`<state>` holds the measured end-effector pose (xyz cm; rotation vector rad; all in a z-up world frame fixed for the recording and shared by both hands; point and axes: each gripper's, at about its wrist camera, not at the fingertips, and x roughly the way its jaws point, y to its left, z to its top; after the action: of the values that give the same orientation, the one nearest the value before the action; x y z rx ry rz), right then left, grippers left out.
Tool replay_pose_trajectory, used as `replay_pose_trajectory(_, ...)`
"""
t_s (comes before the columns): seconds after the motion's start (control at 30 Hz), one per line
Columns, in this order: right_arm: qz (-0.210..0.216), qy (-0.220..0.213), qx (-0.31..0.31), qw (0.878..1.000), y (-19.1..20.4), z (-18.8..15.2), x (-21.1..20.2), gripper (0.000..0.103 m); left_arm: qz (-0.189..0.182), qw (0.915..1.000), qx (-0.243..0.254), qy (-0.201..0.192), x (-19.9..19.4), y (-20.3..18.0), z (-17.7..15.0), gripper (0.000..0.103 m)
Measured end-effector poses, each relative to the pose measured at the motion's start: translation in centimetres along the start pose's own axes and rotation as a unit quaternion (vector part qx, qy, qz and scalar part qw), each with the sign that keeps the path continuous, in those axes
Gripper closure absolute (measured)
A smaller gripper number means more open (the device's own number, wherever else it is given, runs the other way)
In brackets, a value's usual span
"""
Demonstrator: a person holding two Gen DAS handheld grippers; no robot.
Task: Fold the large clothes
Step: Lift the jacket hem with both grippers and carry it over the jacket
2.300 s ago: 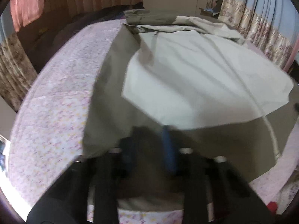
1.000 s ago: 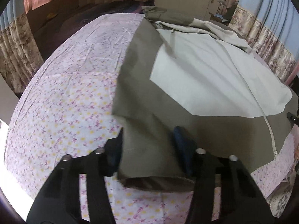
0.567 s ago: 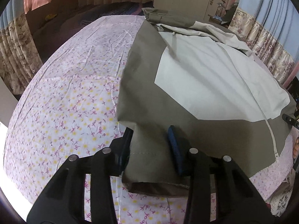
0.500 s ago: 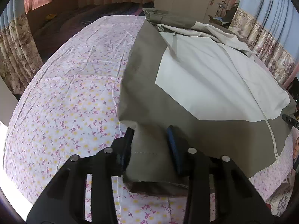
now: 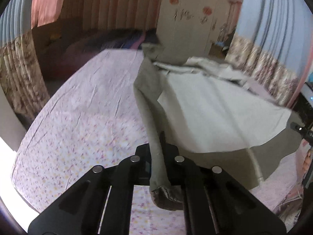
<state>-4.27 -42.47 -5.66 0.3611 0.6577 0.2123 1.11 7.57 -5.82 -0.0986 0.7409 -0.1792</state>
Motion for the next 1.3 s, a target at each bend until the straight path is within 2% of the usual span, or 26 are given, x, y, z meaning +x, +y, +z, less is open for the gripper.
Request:
replay_pose_trajectory(0.07,0.023,-0.01,0.016,1.0,-0.1,-0.1,-0.8,0.089,-0.005,1.0,-0.001,0.003,-0.3,-0.7,0.3,0.101)
replay_pose_trajectory(0.17,0.034,-0.02,0.025,0.999,-0.1,-0.4,-1.5,0.09,-0.015,0.9998,-0.012,0.003,-0.7,-1.2,0.2,0.101)
replay_pose_trajectory(0.47,0.087,-0.047,0.085,0.991,-2.1,-1.1,-4.8,0.092,-0.063,0.9974,-0.024,-0.028,-4.8,-2.3,-0.1,0.101)
replay_pose_trajectory(0.6,0.063,-0.08,0.057,0.993,-1.3,-0.3,-8.0,0.092,-0.085,0.9949,-0.026,-0.047,-7.5,-2.6,0.3,0.101)
replay_pose_trajectory(0.67,0.035,-0.077,0.044,0.995,-1.5,-0.1,-8.3,0.093,-0.088,0.9948,-0.026,-0.043,-7.9,-2.3,0.4,0.101)
replay_pose_trajectory(0.73,0.005,-0.06,0.049,0.997,-2.4,-0.3,-7.3,0.092,-0.081,0.9957,-0.035,-0.027,-6.6,-1.4,0.3,0.101)
replay_pose_trajectory(0.87,-0.001,-0.048,0.074,0.996,-3.6,-0.5,-5.6,0.092,-0.076,0.9959,-0.05,-0.005,-4.5,-0.4,0.3,0.1)
replay_pose_trajectory(1.13,0.003,-0.067,0.057,0.996,-2.8,2.3,-5.0,0.092,-0.073,0.9967,-0.012,-0.033,-4.2,-1.8,3.5,0.099)
replay_pose_trajectory(1.3,0.005,-0.073,0.063,0.995,-2.7,4.6,-3.9,0.092,-0.074,0.9962,-0.017,-0.043,-3.2,-1.6,6.0,0.099)
